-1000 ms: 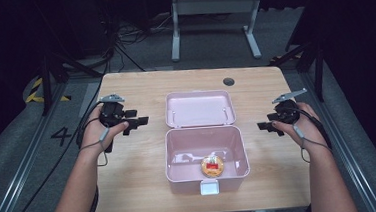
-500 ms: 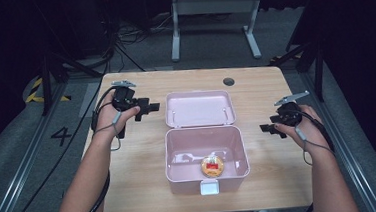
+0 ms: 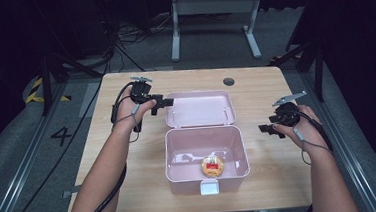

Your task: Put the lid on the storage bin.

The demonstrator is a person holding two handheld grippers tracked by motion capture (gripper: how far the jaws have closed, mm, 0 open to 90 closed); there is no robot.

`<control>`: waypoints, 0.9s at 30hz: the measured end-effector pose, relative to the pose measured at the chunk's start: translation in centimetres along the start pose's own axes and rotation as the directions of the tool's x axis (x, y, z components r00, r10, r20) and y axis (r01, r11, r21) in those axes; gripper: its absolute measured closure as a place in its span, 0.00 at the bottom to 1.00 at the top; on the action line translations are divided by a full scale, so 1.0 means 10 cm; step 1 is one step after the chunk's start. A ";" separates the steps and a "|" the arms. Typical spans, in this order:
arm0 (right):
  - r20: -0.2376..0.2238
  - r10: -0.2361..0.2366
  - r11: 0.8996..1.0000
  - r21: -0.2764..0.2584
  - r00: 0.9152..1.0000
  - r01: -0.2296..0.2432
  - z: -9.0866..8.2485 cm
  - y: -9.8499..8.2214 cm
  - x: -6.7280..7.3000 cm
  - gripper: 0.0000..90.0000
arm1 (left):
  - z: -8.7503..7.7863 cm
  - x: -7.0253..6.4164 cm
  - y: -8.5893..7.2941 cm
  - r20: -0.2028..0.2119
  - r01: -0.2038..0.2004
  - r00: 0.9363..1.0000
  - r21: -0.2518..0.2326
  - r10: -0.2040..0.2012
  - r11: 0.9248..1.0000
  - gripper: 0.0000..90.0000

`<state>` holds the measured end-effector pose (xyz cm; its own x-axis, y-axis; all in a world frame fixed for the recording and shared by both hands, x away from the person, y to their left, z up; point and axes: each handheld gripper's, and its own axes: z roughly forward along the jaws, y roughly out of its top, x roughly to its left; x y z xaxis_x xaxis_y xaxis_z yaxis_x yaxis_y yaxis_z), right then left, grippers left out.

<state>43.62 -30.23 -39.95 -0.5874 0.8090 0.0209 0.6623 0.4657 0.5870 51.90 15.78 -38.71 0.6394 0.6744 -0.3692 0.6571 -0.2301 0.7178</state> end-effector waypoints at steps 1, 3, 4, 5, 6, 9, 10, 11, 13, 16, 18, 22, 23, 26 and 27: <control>0.000 -0.004 1.000 0.003 1.000 0.004 0.01 0.00 0.00 0.43 | 0.03 0.00 -0.01 -0.001 0.001 1.000 0.004 -0.001 1.000 0.43; 0.003 -0.007 1.000 0.011 1.000 0.007 0.01 0.00 0.01 0.43 | 0.08 0.02 -0.01 0.007 0.014 1.000 0.009 -0.014 1.000 0.43; 0.003 -0.007 1.000 0.010 1.000 0.007 0.02 0.00 0.01 0.43 | 0.10 0.02 -0.01 0.015 0.024 1.000 0.014 -0.024 1.000 0.43; 0.005 -0.008 1.000 0.010 1.000 0.008 0.02 0.00 0.01 0.43 | 0.12 0.03 -0.01 0.010 0.031 0.999 0.013 -0.031 0.999 0.42; 0.005 -0.009 1.000 0.010 1.000 0.009 0.02 0.00 0.01 0.43 | 0.13 0.04 -0.01 0.009 0.033 0.999 0.017 -0.033 0.999 0.43; 0.004 -0.008 1.000 0.013 1.000 0.008 0.02 0.00 0.01 0.43 | 0.18 0.08 0.00 0.008 0.056 0.998 0.026 -0.056 0.998 0.43; 0.004 -0.006 1.000 0.012 1.000 0.006 0.01 0.00 0.02 0.43 | 0.20 0.09 0.00 0.003 0.057 0.998 0.030 -0.057 0.998 0.43; 0.004 -0.010 1.000 0.011 1.000 0.010 0.01 0.00 0.02 0.43 | 0.21 0.09 0.00 0.002 0.062 0.998 0.033 -0.062 0.998 0.43; 0.004 -0.010 1.000 0.012 1.000 0.010 0.01 0.00 0.02 0.43 | 0.24 0.11 0.00 0.002 0.077 0.997 0.044 -0.078 0.996 0.44; 0.005 -0.009 1.000 0.012 1.000 0.009 0.02 0.00 0.02 0.43 | 0.27 0.14 -0.01 0.000 0.086 0.996 0.051 -0.087 0.995 0.45; 0.006 -0.012 1.000 0.010 1.000 0.012 0.02 0.00 0.02 0.43 | 0.29 0.17 -0.02 -0.002 0.104 0.995 0.060 -0.104 0.993 0.44; 0.007 -0.007 1.000 0.013 1.000 0.007 0.01 -0.01 0.01 0.43 | 0.32 0.22 -0.04 0.010 0.139 0.990 0.073 -0.140 0.988 0.44; 0.007 -0.006 1.000 0.013 1.000 0.006 0.01 -0.01 0.01 0.43 | 0.32 0.22 -0.04 0.019 0.144 0.989 0.074 -0.145 0.987 0.46; 0.009 -0.005 1.000 0.016 1.000 0.005 0.02 -0.01 0.01 0.43 | 0.31 0.21 -0.03 0.034 0.153 0.987 0.075 -0.155 0.985 0.55; 0.010 -0.010 1.000 0.018 1.000 0.010 0.02 -0.01 0.01 0.43 | 0.30 0.21 -0.02 0.030 0.146 0.988 0.074 -0.148 0.987 0.60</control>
<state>43.55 -30.11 -40.18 -0.5898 0.8075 0.0071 0.6643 0.4802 0.5728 54.35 15.13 -41.38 0.5468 0.6794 -0.4893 0.7711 -0.1809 0.6104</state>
